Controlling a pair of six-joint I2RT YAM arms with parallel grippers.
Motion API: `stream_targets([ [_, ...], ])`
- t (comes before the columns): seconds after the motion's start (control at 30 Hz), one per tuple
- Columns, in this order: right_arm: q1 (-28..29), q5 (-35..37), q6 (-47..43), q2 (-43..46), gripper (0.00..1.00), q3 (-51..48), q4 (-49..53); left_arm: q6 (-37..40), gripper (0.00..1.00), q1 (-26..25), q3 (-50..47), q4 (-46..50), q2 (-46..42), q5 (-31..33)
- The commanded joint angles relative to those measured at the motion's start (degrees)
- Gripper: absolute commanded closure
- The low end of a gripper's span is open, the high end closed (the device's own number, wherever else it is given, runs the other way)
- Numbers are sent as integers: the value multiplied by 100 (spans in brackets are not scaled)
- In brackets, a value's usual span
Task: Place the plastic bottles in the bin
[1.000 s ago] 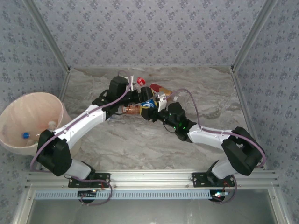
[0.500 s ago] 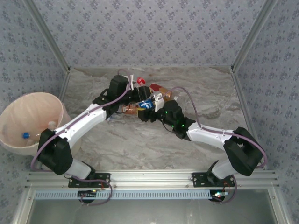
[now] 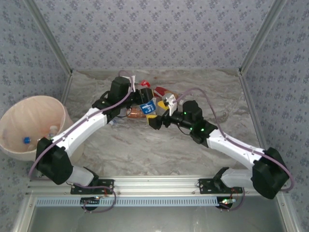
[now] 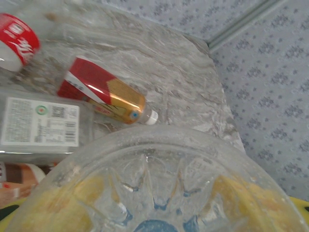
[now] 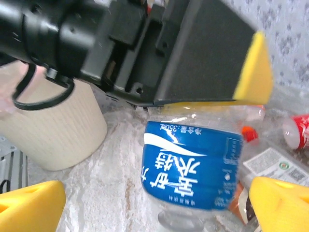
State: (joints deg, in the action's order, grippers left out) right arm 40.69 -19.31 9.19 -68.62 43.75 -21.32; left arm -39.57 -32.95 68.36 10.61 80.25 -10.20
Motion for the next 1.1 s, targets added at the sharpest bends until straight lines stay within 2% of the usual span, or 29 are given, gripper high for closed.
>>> stream_targets([
  [0.0,-144,199,-138,365,0,-206,-12,183,49,84,-15,99,-570,690],
  [0.07,-219,882,121,498,0,-410,-230,248,49,112,-58,153,-836,919],
  [0.2,-480,2931,931,595,0,-655,-1,500,49,210,51,550,-1248,1225],
  [0.3,-816,3695,1818,567,0,-692,732,744,49,290,185,915,-1506,1518],
  [0.4,-1106,3495,2287,568,0,-768,1151,952,50,356,362,1359,-1790,2100],
  [0.63,-1168,3456,2493,587,0,-957,927,1507,51,508,888,2014,-2443,3289],
  [0.7,-1185,3485,2478,568,0,-939,873,1788,52,511,1081,2197,-2610,3984],
  [0.77,-1195,3491,2452,552,0,-934,825,2051,54,514,1142,2201,-2820,4541],
  [0.97,-1214,3475,2460,473,0,-935,774,2916,54,532,1407,2056,-3247,5409],
  [1.07,-1212,3438,2511,438,0,-931,774,3475,54,542,1484,1970,-3350,6365],
])
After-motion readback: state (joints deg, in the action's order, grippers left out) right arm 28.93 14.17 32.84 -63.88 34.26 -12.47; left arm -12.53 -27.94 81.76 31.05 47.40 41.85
